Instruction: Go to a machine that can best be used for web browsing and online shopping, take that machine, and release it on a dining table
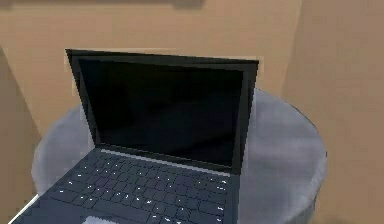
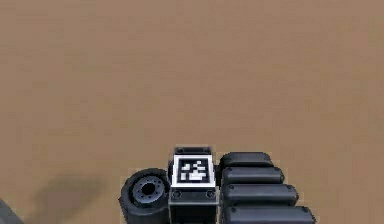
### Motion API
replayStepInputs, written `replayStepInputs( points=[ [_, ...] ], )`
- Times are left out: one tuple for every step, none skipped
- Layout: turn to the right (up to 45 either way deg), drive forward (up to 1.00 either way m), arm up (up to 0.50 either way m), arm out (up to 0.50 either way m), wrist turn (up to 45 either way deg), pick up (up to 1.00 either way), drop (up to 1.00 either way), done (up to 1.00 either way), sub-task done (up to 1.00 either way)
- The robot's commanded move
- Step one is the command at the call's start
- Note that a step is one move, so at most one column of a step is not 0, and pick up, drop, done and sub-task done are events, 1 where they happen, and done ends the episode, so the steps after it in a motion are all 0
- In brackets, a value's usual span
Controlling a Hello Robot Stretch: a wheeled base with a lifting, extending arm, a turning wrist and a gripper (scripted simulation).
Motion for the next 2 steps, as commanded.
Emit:
replayStepInputs(
  points=[
    [-27.0, 0.00, 0.00, 0.00, 0.0, 0.00, 0.00, 0.00, 0.00],
    [-3.0, 0.00, 0.00, 0.00, 0.0, 0.00, 0.00, 0.00, 0.00]
  ],
)
